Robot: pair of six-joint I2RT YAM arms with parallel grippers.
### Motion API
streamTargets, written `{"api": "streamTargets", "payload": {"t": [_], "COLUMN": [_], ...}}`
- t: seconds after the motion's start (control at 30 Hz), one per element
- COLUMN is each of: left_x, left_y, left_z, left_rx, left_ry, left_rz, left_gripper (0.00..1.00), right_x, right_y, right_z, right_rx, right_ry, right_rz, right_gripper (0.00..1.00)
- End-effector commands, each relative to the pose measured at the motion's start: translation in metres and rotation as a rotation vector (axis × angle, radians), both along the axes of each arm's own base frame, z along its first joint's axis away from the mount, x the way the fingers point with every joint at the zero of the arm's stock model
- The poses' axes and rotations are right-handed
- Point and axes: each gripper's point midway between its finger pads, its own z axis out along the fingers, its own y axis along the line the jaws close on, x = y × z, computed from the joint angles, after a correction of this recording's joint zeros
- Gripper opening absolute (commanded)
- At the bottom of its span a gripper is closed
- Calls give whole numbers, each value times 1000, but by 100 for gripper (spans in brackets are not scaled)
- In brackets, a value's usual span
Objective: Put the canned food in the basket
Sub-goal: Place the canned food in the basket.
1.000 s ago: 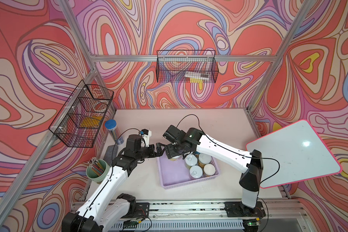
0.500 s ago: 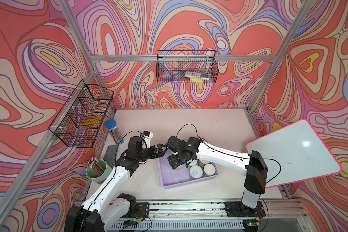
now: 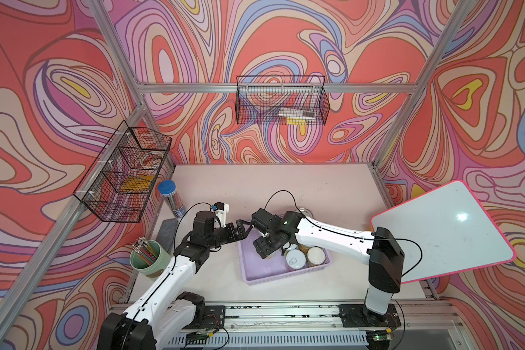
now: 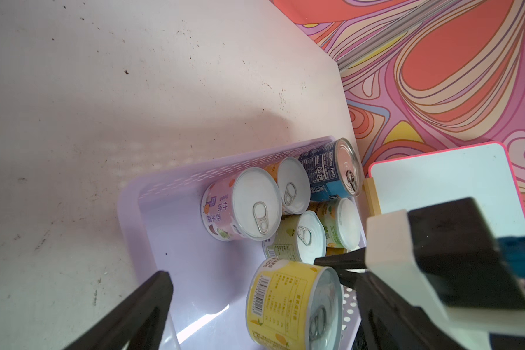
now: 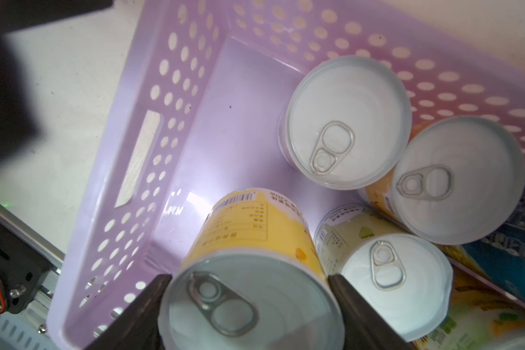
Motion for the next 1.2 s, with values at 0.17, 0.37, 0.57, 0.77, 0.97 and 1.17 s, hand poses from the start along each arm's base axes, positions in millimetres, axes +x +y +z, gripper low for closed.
{"api": "streamTargets", "payload": {"t": [0.17,0.37,0.57,0.77,0.97,1.17], "left_x": [1,-3,-2,-2,0,0], "left_y": [-16,-12,-2,-1,-3,-3], "left_z": [0,-20,-25,-26,-27,-27], "left_rx": [-7,-9,5,3,1,5], "left_ry": [-19,26,37,37,42,41], "left_rz": [-36,-4,68,79,68,69], "left_gripper": [99,99,99,99,99,99], "right_x": [12,21,27,29,34,37], "right_y": [6,6,6,1,-3,-6], "right_z": [11,1,-9,-17,-24,-33], "right_rx": [39,4,-23,-57,-93,-122], "right_ry": [-77,-108,-126,-136,-157,-164], "right_rz": [-11,-19,-26,-37,-49,-58], "right_gripper": [55,55,55,55,55,57]}}
